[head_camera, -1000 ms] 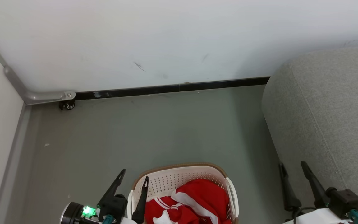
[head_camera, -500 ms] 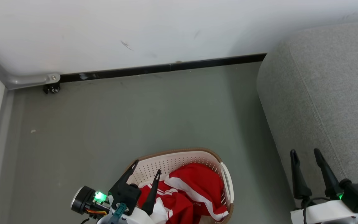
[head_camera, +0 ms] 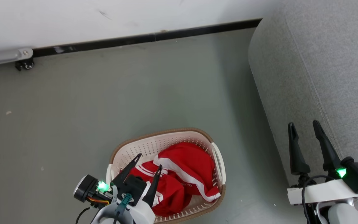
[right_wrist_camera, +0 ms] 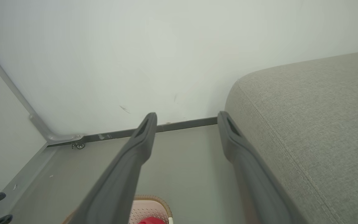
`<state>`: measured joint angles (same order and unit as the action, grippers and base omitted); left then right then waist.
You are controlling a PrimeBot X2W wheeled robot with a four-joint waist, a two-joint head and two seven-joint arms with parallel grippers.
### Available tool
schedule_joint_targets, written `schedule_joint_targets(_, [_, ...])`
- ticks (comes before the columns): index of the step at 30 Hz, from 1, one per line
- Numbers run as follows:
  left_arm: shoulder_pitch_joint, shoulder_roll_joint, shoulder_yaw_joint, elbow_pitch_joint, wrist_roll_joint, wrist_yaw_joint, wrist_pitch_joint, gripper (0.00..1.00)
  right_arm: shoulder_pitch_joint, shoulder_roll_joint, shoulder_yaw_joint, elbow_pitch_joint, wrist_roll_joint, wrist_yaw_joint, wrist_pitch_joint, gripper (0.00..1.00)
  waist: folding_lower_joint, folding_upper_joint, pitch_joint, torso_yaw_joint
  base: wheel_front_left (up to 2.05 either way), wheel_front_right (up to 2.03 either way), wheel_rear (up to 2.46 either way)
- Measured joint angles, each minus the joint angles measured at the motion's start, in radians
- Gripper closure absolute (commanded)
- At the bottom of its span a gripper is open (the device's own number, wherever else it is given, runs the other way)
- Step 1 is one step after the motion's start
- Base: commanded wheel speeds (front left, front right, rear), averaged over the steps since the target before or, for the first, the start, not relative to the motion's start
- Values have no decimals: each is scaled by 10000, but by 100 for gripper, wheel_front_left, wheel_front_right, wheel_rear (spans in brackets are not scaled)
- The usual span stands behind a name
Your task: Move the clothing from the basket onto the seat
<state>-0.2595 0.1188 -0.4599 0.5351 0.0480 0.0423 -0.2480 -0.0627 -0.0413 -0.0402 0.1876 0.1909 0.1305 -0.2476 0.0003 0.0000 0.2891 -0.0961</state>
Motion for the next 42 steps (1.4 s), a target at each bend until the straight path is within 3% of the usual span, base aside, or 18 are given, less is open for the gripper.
schedule_joint_targets(42, [-2249, 159, -1011, 2263, 972, -529, -4, 0, -2978, -23, 477, -794, 201, 0, -4, 0, -1, 0, 3604, -974, 0, 0, 0])
